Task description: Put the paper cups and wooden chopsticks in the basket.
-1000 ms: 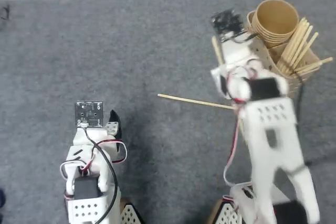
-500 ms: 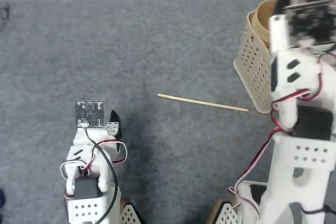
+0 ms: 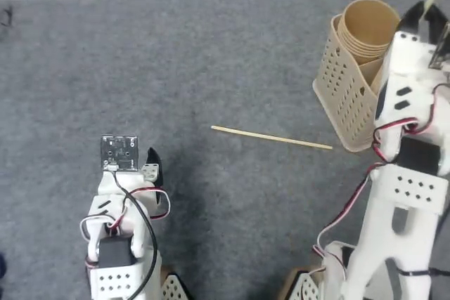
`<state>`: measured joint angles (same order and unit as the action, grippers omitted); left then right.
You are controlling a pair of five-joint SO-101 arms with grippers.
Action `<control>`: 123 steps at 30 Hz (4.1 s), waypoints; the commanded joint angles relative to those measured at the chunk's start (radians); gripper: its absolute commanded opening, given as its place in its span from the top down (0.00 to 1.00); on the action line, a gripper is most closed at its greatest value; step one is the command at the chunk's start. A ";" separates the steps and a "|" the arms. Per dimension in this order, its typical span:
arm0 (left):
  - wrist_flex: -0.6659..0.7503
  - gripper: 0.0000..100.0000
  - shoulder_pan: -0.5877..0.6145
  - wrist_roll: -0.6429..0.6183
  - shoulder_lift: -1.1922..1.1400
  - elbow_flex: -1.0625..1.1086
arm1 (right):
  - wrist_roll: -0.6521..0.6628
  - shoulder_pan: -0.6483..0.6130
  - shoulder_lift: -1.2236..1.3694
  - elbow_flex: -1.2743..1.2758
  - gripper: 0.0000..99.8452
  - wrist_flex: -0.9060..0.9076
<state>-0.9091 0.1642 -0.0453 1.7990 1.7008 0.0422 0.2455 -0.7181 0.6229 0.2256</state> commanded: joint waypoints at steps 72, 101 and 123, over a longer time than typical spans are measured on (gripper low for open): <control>-0.006 0.91 -0.006 0.012 0.017 -0.016 | 0.864 -0.596 0.875 -0.847 0.99 1.179; -0.006 0.91 -0.006 0.012 0.017 -0.016 | -0.038 -0.038 0.236 -0.569 0.99 0.582; -0.006 0.91 -0.006 0.012 0.017 -0.016 | 0.146 -0.056 0.041 -0.192 0.79 0.438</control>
<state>-0.9091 0.1626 -0.0453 1.7990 1.7008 0.1741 0.1979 -0.6460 0.4649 0.6398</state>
